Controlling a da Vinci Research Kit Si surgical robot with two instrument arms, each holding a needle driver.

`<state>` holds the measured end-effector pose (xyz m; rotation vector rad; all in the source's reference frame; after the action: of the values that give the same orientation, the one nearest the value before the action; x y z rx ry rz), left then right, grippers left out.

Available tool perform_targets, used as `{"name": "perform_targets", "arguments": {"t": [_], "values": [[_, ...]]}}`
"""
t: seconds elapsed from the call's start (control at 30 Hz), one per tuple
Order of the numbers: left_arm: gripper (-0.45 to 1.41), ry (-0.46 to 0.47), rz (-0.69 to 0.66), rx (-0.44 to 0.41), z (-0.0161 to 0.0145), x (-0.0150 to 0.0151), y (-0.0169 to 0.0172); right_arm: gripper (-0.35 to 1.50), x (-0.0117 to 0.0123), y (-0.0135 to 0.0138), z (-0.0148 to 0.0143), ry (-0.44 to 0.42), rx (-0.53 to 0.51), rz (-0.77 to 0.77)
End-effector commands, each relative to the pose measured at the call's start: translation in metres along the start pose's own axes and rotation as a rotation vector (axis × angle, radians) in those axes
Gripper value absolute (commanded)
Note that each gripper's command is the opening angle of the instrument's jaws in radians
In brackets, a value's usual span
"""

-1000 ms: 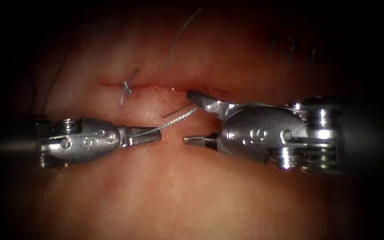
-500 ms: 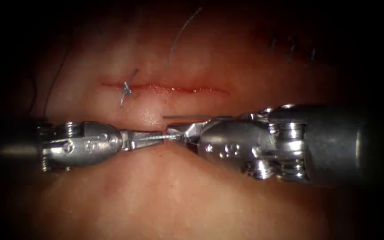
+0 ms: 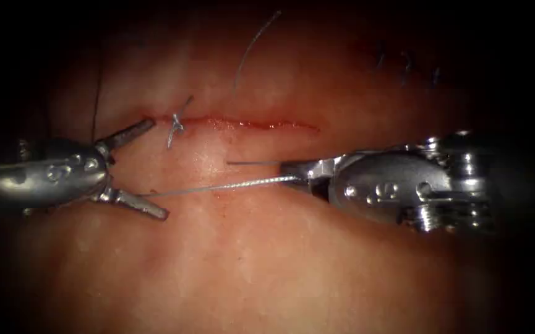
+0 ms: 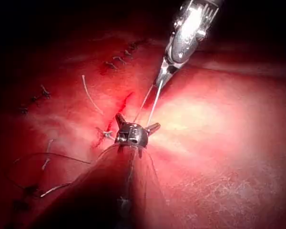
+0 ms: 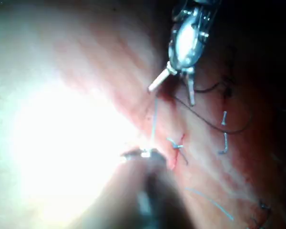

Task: Wound Closure

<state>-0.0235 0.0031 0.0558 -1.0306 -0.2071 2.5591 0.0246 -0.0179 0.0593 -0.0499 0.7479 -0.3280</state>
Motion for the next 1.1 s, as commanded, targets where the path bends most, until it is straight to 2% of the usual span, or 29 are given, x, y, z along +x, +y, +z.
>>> {"name": "perform_targets", "arguments": {"t": [0.03,0.1,0.2,0.37,0.53,0.6,0.63,0.67,0.83,1.03,1.07,1.1], "values": [[0.96,-0.019,0.008,0.002,0.001,-0.0007,-0.0004,-0.35,0.0002,0.0003,0.0004,0.003,-0.005,-0.001],[0.78,-0.042,0.023,-0.033,0.0014,-0.0024,-0.0006,-0.35,0.0003,0.0003,0.0004,0.004,-0.007,-0.001],[0.61,-0.045,0.054,-0.085,0.0025,-0.0047,-0.0007,-0.35,0.0004,0.0004,0.0005,0.003,-0.008,0.0],[0.57,-0.042,0.087,-0.099,0.0045,-0.0075,-0.0011,-0.35,0.0005,0.0004,0.0005,0.003,-0.011,0.002],[0.54,-0.041,0.087,-0.098,0.0052,-0.0073,-0.0016,-0.35,0.0007,0.0005,0.0005,0.009,-0.011,0.004],[0.24,-0.041,0.088,-0.099,0.0051,-0.0074,-0.0016,-0.35,0.0007,0.0006,0.0003,0.013,-0.018,0.001],[-0.05,-0.041,0.089,-0.1,0.005,-0.0074,-0.0016,-0.35,0.0007,0.0007,0.0002,0.017,-0.025,0.002],[-0.45,-0.039,0.09,-0.104,0.0048,-0.0075,-0.0016,-0.35,0.0007,0.0008,0.0001,0.02,-0.029,0.003],[-0.45,-0.04,0.119,-0.107,0.0032,-0.0075,-0.0017,-0.35,0.0006,0.0008,-0.0002,0.024,-0.027,0.016],[-0.45,-0.06,0.136,-0.064,0.0009,-0.0055,-0.002,-0.35,0.0005,0.0007,-0.0003,0.026,-0.028,0.068],[-0.45,-0.065,0.154,-0.051,0.0004,-0.005,-0.0019,0.07,0.0003,0.0004,-0.0006,0.03,-0.028,0.123],[-0.45,-0.064,0.163,-0.047,0.0003,-0.0049,-0.0018,0.37,0.0002,0.0002,-0.0008,0.033,-0.028,0.163]]}}
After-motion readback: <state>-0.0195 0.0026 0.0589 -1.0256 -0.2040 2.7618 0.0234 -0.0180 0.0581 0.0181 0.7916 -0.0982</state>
